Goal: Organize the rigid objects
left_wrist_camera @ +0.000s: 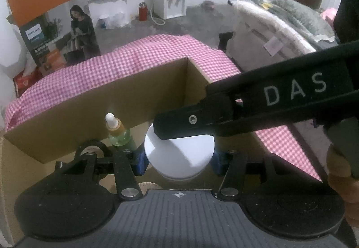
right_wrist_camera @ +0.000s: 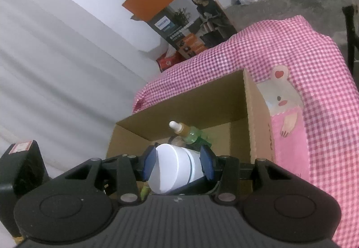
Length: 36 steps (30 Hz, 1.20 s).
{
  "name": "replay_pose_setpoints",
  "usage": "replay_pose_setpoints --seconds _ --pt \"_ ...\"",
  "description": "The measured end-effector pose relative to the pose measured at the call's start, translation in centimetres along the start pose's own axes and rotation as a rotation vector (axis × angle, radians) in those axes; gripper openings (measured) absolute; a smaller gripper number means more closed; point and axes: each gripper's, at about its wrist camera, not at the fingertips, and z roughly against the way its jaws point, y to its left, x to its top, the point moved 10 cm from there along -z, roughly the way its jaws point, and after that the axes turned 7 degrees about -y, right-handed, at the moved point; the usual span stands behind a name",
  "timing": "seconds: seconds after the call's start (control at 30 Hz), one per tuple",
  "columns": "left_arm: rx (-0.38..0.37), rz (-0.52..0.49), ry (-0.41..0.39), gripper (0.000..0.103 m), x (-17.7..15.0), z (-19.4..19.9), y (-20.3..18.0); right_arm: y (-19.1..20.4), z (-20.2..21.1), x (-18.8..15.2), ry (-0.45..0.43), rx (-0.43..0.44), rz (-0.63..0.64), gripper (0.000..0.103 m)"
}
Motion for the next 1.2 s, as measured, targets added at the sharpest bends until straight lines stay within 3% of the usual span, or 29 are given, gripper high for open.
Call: replay_pose_setpoints --seconds 0.17,0.37,0.6,0.73,0.83,1.03,1.2 --pt "0.006 -0.011 0.017 0.053 -0.5 -1.1 -0.3 -0.1 -0.9 0.3 0.004 -0.029 0.050 0.048" --pt "0.015 -0.013 -0.003 0.066 -0.4 -0.9 -0.4 -0.3 -1.1 0.4 -0.007 -0.052 0.071 0.049" --pt "0.022 0.012 -0.078 0.076 0.3 3.0 0.5 0.6 1.5 0.6 -0.083 -0.051 0.094 0.053" --pt "0.016 0.024 -0.131 0.088 0.0 7.2 0.6 2.1 4.6 0.1 -0.160 -0.046 0.115 0.065" --pt "0.038 0.023 -0.200 0.102 -0.5 10.7 0.9 3.4 7.4 -0.8 -0.221 -0.047 0.141 0.076" --pt "0.125 0.075 -0.254 0.103 -3.3 15.5 2.6 6.0 11.6 -4.3 -0.321 -0.069 0.192 0.101" --pt "0.244 0.141 -0.238 0.103 -6.1 16.6 4.9 8.0 12.1 -8.1 -0.341 -0.157 0.290 0.103"
